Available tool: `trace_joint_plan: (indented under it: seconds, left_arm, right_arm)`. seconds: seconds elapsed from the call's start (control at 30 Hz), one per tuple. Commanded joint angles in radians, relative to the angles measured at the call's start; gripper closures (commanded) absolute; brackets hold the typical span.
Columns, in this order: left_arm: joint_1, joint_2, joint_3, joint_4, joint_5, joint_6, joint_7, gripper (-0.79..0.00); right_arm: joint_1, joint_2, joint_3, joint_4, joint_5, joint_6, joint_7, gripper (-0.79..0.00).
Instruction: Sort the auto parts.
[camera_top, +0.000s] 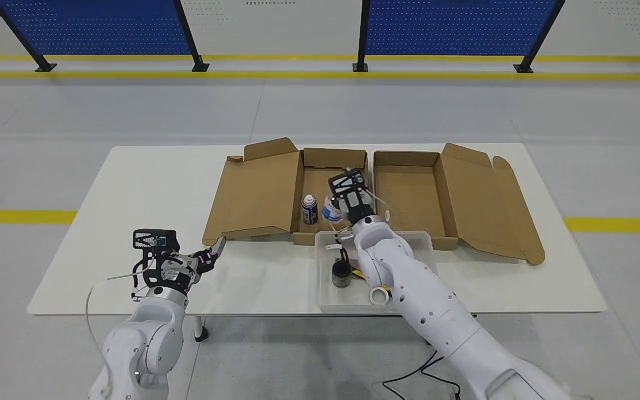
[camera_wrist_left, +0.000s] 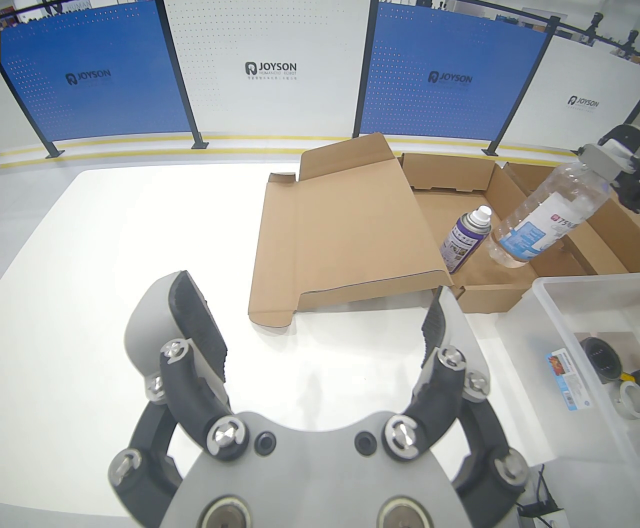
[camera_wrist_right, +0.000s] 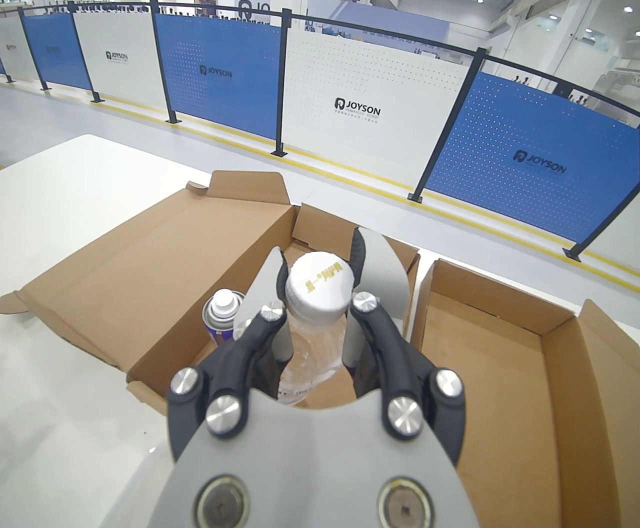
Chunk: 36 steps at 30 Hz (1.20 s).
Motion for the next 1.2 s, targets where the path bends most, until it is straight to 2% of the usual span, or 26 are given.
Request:
trace_joint_plan:
  seconds: [0.0,0.2,0.37,0.5,0.83,0.97,1.0,1.03,1.07,1.17]
  left_arm:
    - [0.000,0.000,0.000,0.000,0.000,0.000,0.000,-0.785]
    - [0.000,0.000,0.000,0.000,0.000,0.000,0.000,-0.785]
    - [0.000,0.000,0.000,0.000,0.000,0.000,0.000,-0.785]
    - [0.000,0.000,0.000,0.000,0.000,0.000,0.000,-0.785]
    - [0.000,0.000,0.000,0.000,0.000,0.000,0.000,-0.785]
    - [0.000,0.000,0.000,0.000,0.000,0.000,0.000,-0.785]
    - [0.000,0.000,0.000,0.000,0.000,0.000,0.000,-0.785]
    - [0.000,0.000,0.000,0.000,0.000,0.000,0.000,-0.785]
    - [0.000,0.000,0.000,0.000,0.000,0.000,0.000,-0.785]
    - [0.000,0.000,0.000,0.000,0.000,0.000,0.000,-0.785]
  right_arm:
    - [0.003,-0.008,-0.002,0.021,0.005,0.012,-0.003,0.000]
    - [0.008,-0.028,0.000,0.066,0.030,-0.009,-0.014,0.000]
    - [0.013,-0.042,0.000,0.090,0.030,-0.014,-0.015,-0.197]
    - [0.016,-0.051,0.001,0.104,0.023,-0.023,-0.011,-0.292]
    - [0.015,-0.064,0.013,0.119,-0.014,-0.039,0.000,-0.351]
    - [0.012,-0.067,0.024,0.109,-0.030,-0.035,-0.003,-0.397]
    - [0.012,-0.067,0.022,0.108,-0.047,-0.035,-0.002,-0.425]
    - [0.011,-0.067,0.023,0.105,-0.056,-0.036,0.002,-0.502]
    - [0.009,-0.068,0.025,0.100,-0.060,-0.036,0.005,-0.545]
    - [0.005,-0.067,0.033,0.081,-0.090,-0.031,0.010,-0.588]
